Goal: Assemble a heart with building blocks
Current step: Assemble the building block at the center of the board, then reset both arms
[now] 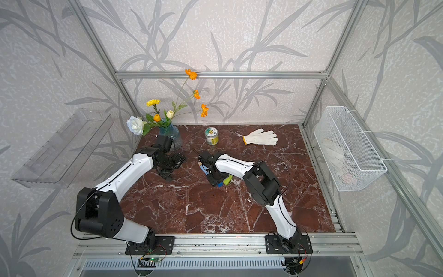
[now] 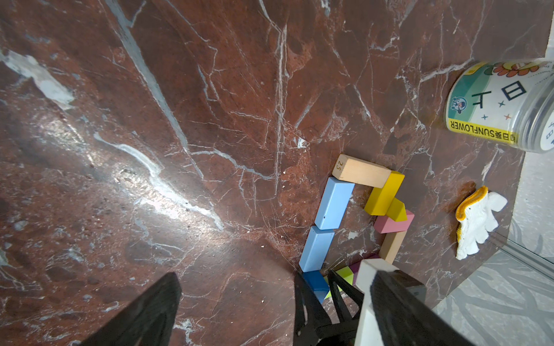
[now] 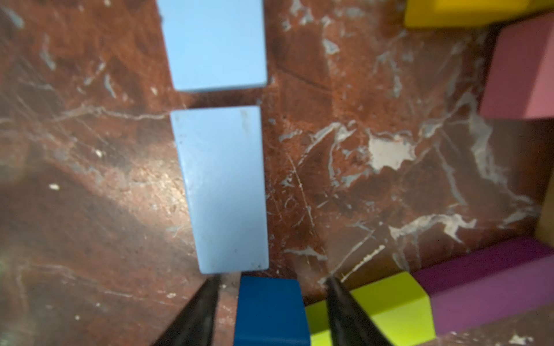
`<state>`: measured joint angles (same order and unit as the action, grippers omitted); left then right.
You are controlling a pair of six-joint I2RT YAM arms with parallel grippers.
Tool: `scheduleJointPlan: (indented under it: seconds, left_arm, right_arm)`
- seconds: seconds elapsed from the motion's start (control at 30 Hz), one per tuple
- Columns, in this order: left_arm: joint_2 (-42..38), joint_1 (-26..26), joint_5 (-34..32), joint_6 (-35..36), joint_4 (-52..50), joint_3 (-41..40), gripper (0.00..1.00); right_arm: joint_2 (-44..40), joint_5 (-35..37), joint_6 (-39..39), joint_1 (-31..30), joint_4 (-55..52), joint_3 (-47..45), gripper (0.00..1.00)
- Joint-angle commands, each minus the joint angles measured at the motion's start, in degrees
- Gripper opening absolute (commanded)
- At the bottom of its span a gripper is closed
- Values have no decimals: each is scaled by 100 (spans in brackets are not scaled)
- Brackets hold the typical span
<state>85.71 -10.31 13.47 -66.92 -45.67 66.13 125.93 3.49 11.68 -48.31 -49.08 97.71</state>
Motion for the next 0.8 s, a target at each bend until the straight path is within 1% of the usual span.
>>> scheduleJointPlan:
  seconds: [0.0, 0.07, 0.17, 0.33, 0.47, 0.57, 0.67, 0.7, 0.77]
  left_arm:
    - [66, 46, -2, -23, -12, -12, 99]
    - [68, 54, 4, -23, -4, -17, 99]
    - [67, 55, 15, -23, 9, -16, 99]
    - [43, 55, -56, 144, -12, 100, 99]
    - [-11, 55, -203, 427, -23, 311, 99]
    - [-112, 55, -435, 864, -71, 569, 99]
    - [-354, 64, -858, 1493, -182, 777, 99]
    - [-527, 63, -1097, 1773, -213, 799, 99]
    - [-971, 64, -1725, 2255, -112, 584, 99]
  right_arm:
    - [160, 103, 40, 28, -278, 162, 87]
    - [139, 184, 67, 24, -294, 148, 99]
    - [-4, 287, 110, 24, -303, 140, 99]
    - [-585, 319, 202, 29, -301, 254, 99]
    - [-1102, 378, 279, 28, -407, 494, 99]
    - [-1626, 528, 360, 33, -456, 490, 99]
    - [-2633, 1053, 543, 104, -229, -185, 99]
    - [-3169, 1284, 645, 163, 26, -640, 99]
    - [-4067, 1589, 828, 375, 531, -1688, 95]
